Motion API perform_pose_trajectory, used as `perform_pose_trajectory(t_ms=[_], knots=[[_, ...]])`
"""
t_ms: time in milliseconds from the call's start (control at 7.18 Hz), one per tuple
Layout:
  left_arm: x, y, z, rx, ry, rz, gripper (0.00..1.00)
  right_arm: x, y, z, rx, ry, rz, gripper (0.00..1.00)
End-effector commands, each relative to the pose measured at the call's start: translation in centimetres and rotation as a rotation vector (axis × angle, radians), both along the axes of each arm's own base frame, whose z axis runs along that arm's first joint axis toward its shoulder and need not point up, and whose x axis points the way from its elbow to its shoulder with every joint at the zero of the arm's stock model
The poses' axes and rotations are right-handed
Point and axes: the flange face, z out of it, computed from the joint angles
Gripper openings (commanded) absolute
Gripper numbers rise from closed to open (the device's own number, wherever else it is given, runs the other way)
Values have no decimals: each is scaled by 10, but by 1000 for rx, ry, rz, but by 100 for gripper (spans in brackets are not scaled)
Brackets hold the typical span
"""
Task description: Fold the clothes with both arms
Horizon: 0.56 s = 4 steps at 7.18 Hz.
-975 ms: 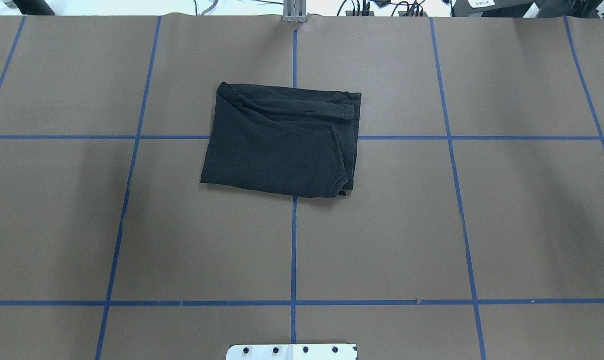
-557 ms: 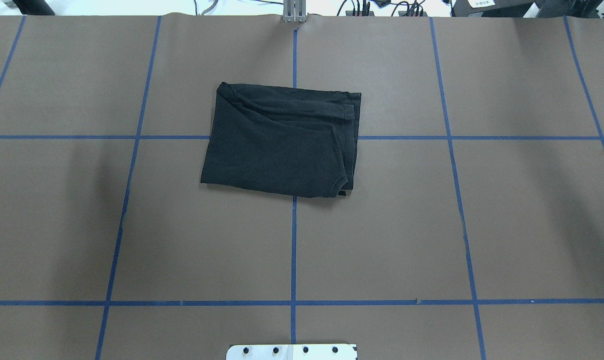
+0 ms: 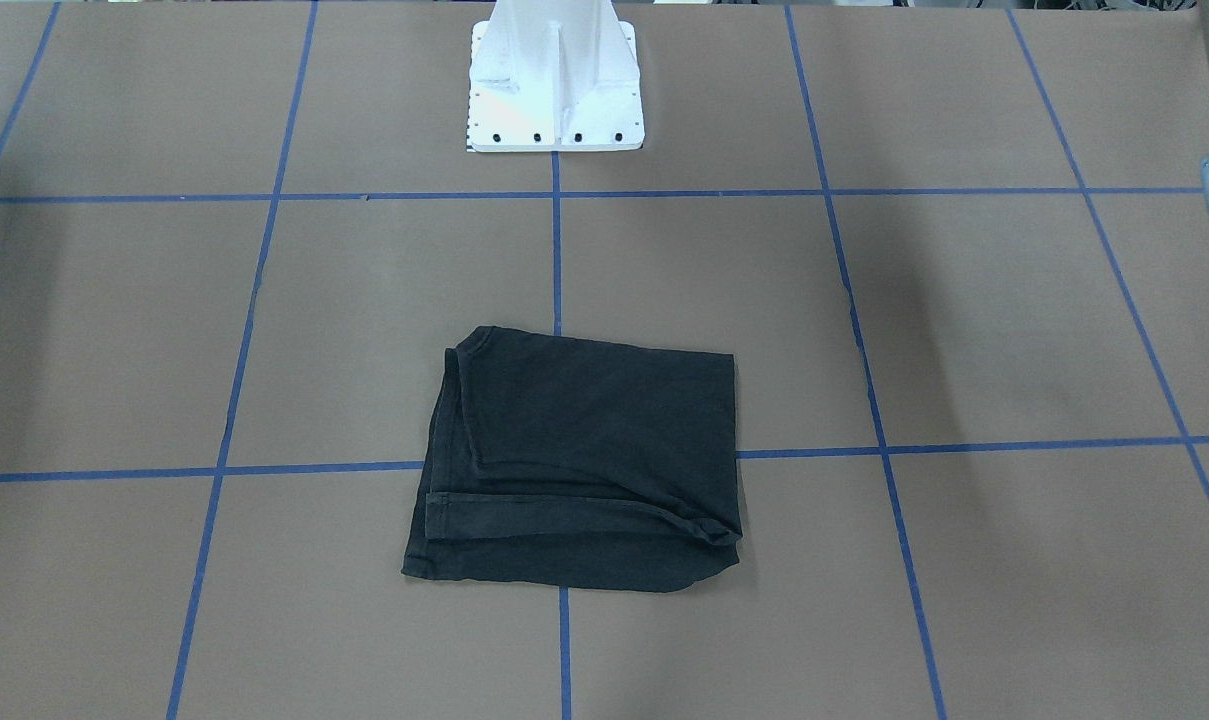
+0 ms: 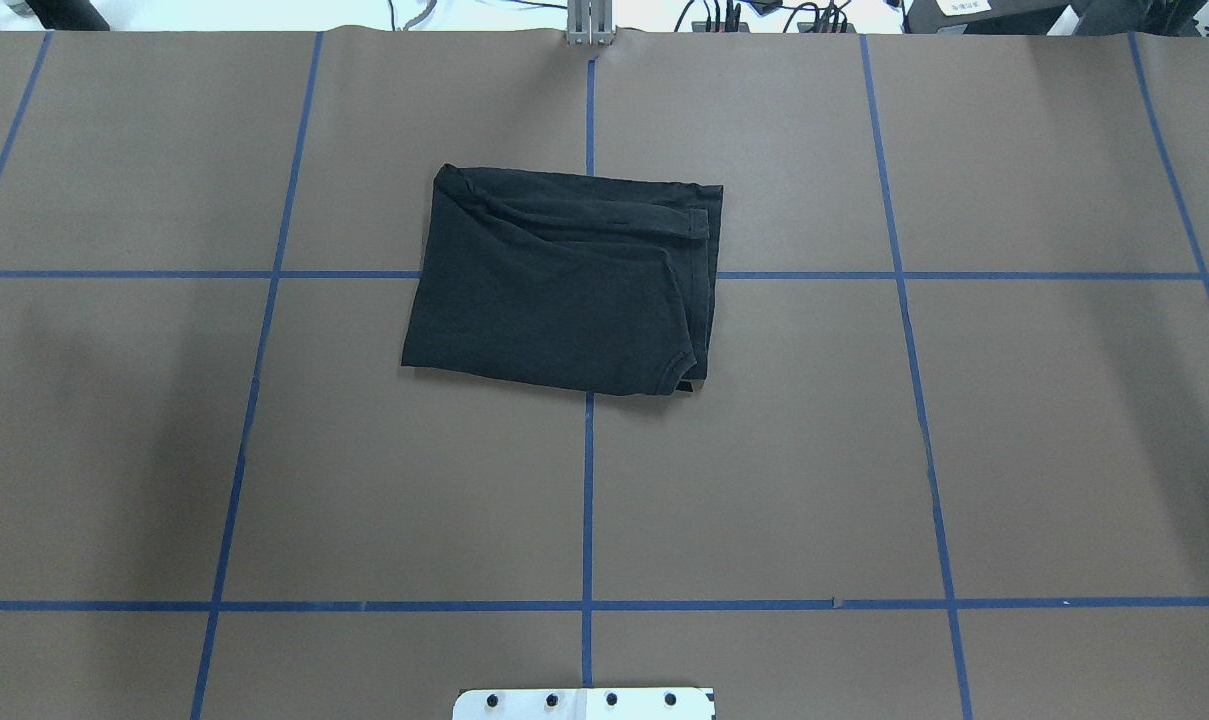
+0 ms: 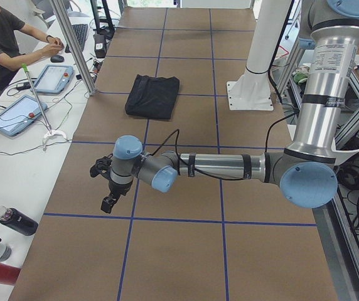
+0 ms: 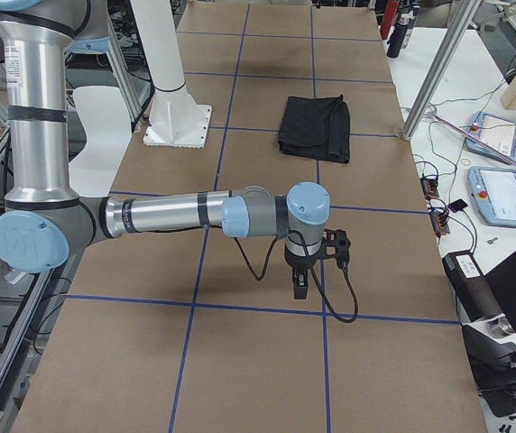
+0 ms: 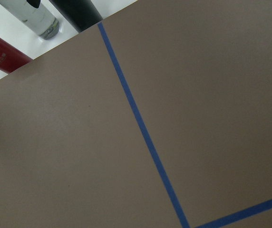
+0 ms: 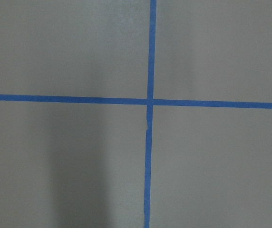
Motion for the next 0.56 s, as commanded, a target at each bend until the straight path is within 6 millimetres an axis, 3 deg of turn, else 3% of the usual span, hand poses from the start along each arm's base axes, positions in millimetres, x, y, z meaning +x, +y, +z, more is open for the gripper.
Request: perform_pose_trajectory(t_ms=[0, 279, 418], knots=[[-20, 43, 0, -123, 43, 41, 100, -3, 6, -1, -50, -45, 1, 100], [-23, 100, -19, -240, 61, 45, 100, -5, 11, 2, -77, -76, 1, 100], [-19, 108, -14, -321, 106, 53, 100, -5, 11, 4, -82, -75, 1, 100]])
